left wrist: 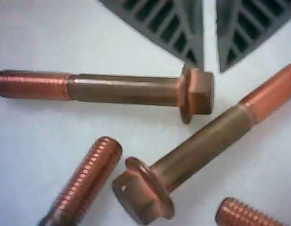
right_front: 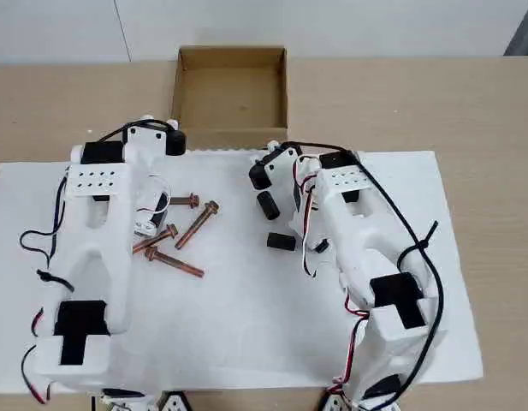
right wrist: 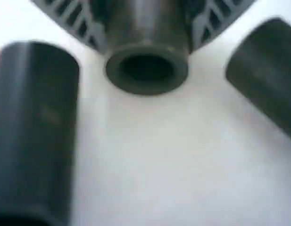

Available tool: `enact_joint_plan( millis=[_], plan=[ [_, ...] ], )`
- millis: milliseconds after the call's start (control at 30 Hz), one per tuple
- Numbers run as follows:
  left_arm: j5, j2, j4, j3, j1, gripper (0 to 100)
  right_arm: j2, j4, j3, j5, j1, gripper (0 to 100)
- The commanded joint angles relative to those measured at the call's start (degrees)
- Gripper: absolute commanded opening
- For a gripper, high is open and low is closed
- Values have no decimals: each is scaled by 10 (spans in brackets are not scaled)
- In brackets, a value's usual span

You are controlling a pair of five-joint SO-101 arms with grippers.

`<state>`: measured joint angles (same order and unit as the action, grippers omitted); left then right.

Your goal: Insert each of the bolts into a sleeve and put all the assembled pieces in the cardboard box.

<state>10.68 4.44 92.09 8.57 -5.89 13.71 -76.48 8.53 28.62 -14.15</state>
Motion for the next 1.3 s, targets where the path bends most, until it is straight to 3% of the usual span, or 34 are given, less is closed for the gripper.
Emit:
enact_joint_plan(
  millis=[0,333,633,967,1067,1267],
  plan=[
    [4,-7,11,-25,3,6,-66,-51,-37,2,12,7],
    [12,-1,84,-152,14,6,-182,-188,-102,-27,22,6],
    [51,84,78,-189,89,6,-191,-188,-101,-40,95,7],
    [63,253,71,-351,93,42,-189,-186,-101,-40,97,7],
    [63,281,71,-375,100,91,-189,-183,-94,-40,99,7],
    [63,292,69,-389,145,96,-194,-157,-39,-40,99,7]
  ],
)
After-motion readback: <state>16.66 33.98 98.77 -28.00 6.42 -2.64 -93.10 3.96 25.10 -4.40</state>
